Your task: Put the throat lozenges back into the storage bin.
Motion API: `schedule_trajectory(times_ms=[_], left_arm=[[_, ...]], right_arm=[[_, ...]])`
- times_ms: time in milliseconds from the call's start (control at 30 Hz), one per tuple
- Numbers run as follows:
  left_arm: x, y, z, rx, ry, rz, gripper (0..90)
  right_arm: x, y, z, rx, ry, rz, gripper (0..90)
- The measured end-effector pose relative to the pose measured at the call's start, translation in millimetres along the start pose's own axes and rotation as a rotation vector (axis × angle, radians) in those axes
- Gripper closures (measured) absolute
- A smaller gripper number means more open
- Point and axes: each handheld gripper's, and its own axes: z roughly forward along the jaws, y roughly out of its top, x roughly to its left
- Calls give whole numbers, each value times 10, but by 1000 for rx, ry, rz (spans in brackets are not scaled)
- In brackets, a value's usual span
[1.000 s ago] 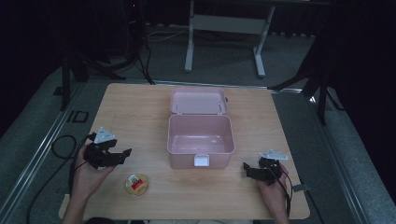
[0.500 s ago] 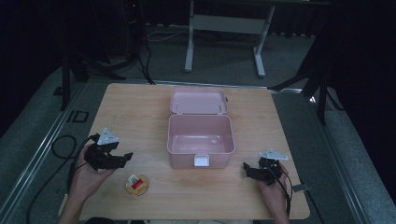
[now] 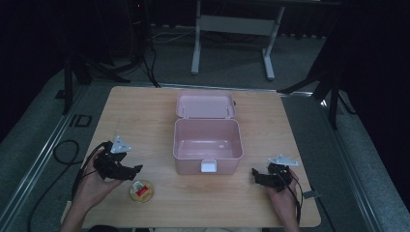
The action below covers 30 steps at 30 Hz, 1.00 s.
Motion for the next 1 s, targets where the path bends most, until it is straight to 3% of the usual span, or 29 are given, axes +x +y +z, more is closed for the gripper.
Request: schedule_trajectory(times_ms=[400,700,1000], left_arm=[[-54,-15,-4,46,-48,23,199],[-102,-14,-20,42,-51,39,194],[-165,-11,54,80,-60,70,188]], right_arm=[[0,0,0,0,0,0,160],[0,0,0,0,0,0,160],[0,0,0,0,0,0,160]])
